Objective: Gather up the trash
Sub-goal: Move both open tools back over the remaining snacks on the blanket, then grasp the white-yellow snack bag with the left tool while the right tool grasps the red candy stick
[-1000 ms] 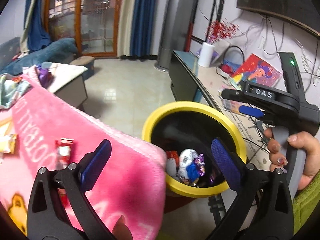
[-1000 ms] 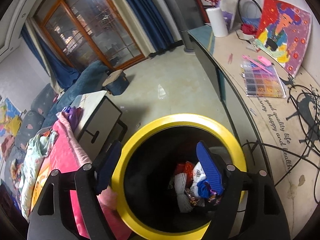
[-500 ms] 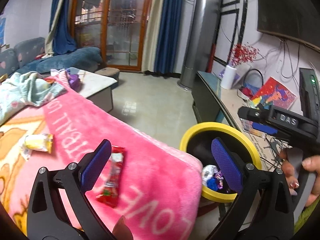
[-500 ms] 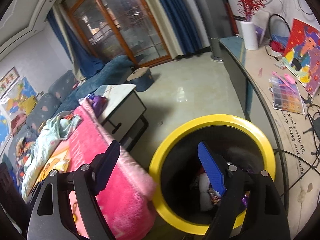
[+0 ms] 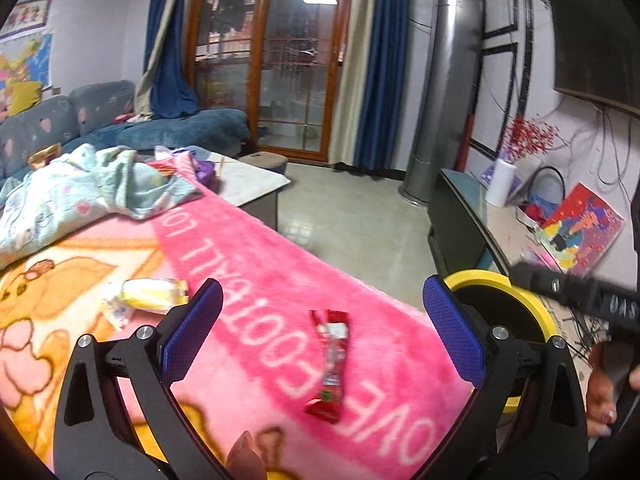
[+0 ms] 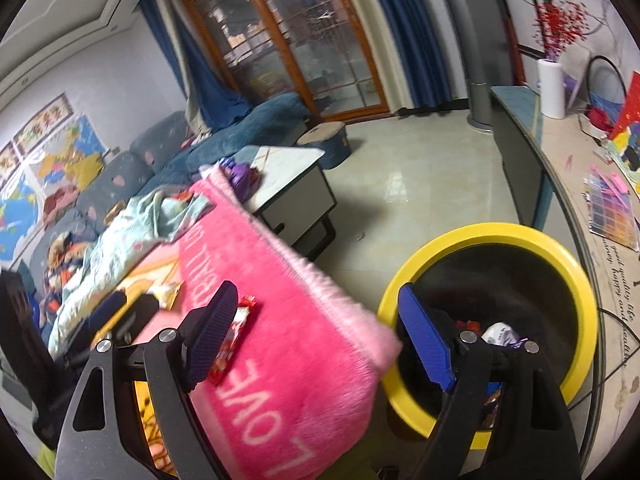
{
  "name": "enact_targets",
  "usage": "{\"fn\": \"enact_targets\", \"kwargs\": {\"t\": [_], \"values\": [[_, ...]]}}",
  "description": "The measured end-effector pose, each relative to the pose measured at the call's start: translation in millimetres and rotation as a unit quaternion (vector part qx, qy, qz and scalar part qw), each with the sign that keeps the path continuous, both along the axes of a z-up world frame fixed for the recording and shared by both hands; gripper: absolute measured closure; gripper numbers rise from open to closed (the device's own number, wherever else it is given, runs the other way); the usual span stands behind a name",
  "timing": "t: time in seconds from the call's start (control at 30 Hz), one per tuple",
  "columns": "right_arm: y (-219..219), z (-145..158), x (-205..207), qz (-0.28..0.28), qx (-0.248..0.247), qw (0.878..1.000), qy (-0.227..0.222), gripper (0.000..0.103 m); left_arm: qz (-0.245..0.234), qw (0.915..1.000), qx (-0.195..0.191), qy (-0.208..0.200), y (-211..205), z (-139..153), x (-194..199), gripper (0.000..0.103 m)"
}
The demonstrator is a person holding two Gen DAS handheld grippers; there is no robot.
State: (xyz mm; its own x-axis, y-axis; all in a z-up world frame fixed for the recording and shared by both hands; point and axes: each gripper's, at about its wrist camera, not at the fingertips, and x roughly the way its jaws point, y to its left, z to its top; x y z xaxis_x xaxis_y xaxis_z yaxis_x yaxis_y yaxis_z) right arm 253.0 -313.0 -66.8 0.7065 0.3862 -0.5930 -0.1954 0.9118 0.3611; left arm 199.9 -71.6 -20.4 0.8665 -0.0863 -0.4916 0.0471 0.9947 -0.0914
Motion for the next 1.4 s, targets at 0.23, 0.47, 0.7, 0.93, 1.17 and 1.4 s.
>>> {"fn": "enact_targets", "kwargs": {"t": [0.23,0.47,0.7,0.93,1.17,1.4], "values": [[39.7,-9.5,-3.6,0.042,-0.030,0.999,0.010,0.023,0.039,0.9992,-0.012,-0.003,33.6,-0.3,0.2,0.011],[72.7,-19.5,-3.0,0.071,-0.054,0.996,0.021,0.023,0.078,0.9966,-0.025,-0.001,69.0,-3.6,0.8,0.011],[103.0,-35.8,3.0,0.090,-0.074,0.992,0.042,0.023,0.120,0.9918,-0.043,0.010,106.6,-14.6,3.9,0.011],[127.1,-59.4,15.3,0.103,-0.095,0.987,0.077,0.023,0.164,0.9819,-0.092,0.026,149.4,-28.0,8.3,0.011],[145.2,-72.4,26.2,0.106,-0.110,0.985,0.083,0.024,0.185,0.9675,-0.160,0.063,181.5,-51.3,24.7,0.011],[151.3,-81.6,31.4,0.104,-0.109,0.985,0.085,0.032,0.205,0.9470,-0.226,0.100,202.7,-77.5,43.0,0.012]]}}
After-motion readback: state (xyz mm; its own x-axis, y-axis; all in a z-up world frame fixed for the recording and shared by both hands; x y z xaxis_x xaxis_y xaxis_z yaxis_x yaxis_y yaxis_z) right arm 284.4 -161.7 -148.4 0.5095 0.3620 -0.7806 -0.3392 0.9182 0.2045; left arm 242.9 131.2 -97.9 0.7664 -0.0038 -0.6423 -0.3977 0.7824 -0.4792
